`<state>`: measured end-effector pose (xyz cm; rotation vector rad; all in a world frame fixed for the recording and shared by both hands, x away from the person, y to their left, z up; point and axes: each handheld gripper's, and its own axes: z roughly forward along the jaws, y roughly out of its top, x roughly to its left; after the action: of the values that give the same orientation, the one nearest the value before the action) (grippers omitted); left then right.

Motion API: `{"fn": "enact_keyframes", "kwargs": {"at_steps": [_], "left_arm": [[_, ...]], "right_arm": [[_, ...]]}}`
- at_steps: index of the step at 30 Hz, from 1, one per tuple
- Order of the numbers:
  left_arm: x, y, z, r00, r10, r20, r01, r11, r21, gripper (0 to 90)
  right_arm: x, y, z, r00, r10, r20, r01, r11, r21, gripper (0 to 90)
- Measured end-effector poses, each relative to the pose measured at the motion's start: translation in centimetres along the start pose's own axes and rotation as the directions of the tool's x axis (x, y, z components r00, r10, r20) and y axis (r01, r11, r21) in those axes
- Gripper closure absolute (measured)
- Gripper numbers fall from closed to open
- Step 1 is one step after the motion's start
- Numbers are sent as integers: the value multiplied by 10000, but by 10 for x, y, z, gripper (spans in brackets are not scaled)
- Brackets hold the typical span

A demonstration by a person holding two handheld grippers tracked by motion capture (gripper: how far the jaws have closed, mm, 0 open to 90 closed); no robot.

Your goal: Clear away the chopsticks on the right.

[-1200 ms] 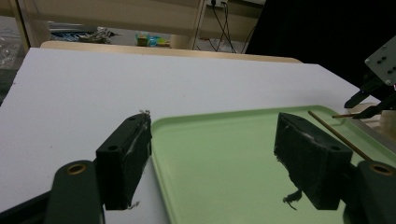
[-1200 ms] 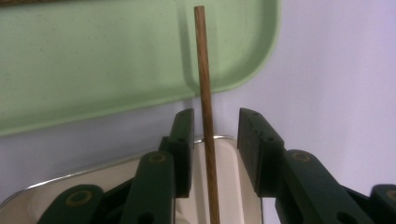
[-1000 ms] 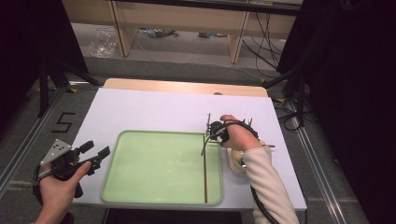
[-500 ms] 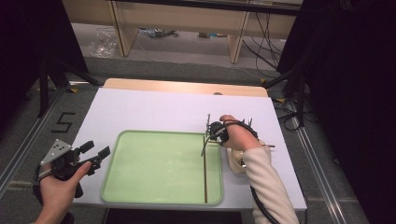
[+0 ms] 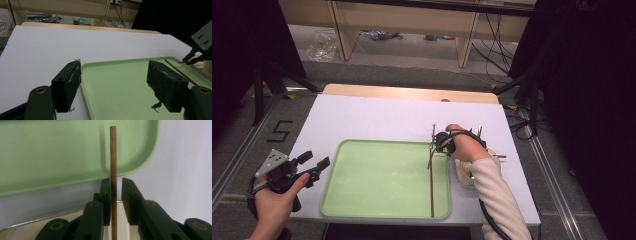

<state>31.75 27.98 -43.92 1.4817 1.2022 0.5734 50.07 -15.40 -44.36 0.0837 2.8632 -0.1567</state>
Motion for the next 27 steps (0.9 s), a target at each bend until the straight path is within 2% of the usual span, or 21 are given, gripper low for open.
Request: {"fn": "enact_keyframes", "kwargs": {"at_steps": [1,2,3,6,7,9,11,12,13,14,16,18,19,21,23,24,25,27], "left_arm": [[0,0,0,10000,4,-7,-4,10000,-3,273],[0,0,0,10000,0,0,0,10000,0,273],[0,0,0,10000,-15,10,15,10000,5,273],[0,0,0,10000,-4,0,4,10000,-21,273],[0,0,0,10000,-5,-1,5,10000,-20,273],[0,0,0,10000,-5,-3,5,10000,-11,273],[0,0,0,10000,-4,8,4,10000,-2,273],[0,0,0,10000,-2,11,2,10000,-3,273],[0,0,0,10000,6,8,-6,10000,-3,273],[0,0,0,10000,0,3,0,10000,2,273],[0,0,0,10000,-2,4,2,10000,6,274],[0,0,0,10000,6,0,-6,10000,-4,274],[0,0,0,10000,-9,8,9,10000,0,274],[0,0,1,10000,-6,25,6,10000,32,274],[0,0,1,10000,-16,33,16,10000,29,274],[0,0,1,10000,-16,39,16,10000,33,274],[0,0,1,10000,-13,41,13,10000,40,274],[0,0,1,10000,-31,43,30,10000,47,274]], "right_arm": [[0,0,0,10000,-24,-3,24,10000,-10,813],[1,0,-1,9998,170,-126,-170,9999,-3,829],[1,0,0,10000,-38,-67,37,10000,-40,853],[1,0,0,9998,-180,62,180,9998,-30,870],[3,0,-1,9999,121,-48,-120,9998,130,870],[5,1,-2,9997,222,-63,-221,9996,169,871],[3,0,-2,9992,-385,133,386,9992,-54,871],[3,0,-3,9985,-424,351,427,9991,-71,871],[4,1,-5,9989,-269,378,274,9996,-118,871],[3,0,-5,9965,-678,492,690,9973,-231,871],[5,0,-8,9965,-516,650,523,9986,-83,871],[4,0,-11,9968,-364,712,386,9988,-308,871],[3,0,-11,9956,-459,816,490,9981,-364,872],[4,-1,-15,9971,187,738,-153,9988,-462,872],[0,-1,-18,9952,-88,980,157,9974,-702,871],[0,-2,-20,9939,7,1103,80,9969,-787,871],[1,-1,-22,9936,311,1082,-229,9968,-765,871],[0,-1,-23,9908,163,1346,-42,9960,-896,872]]}}
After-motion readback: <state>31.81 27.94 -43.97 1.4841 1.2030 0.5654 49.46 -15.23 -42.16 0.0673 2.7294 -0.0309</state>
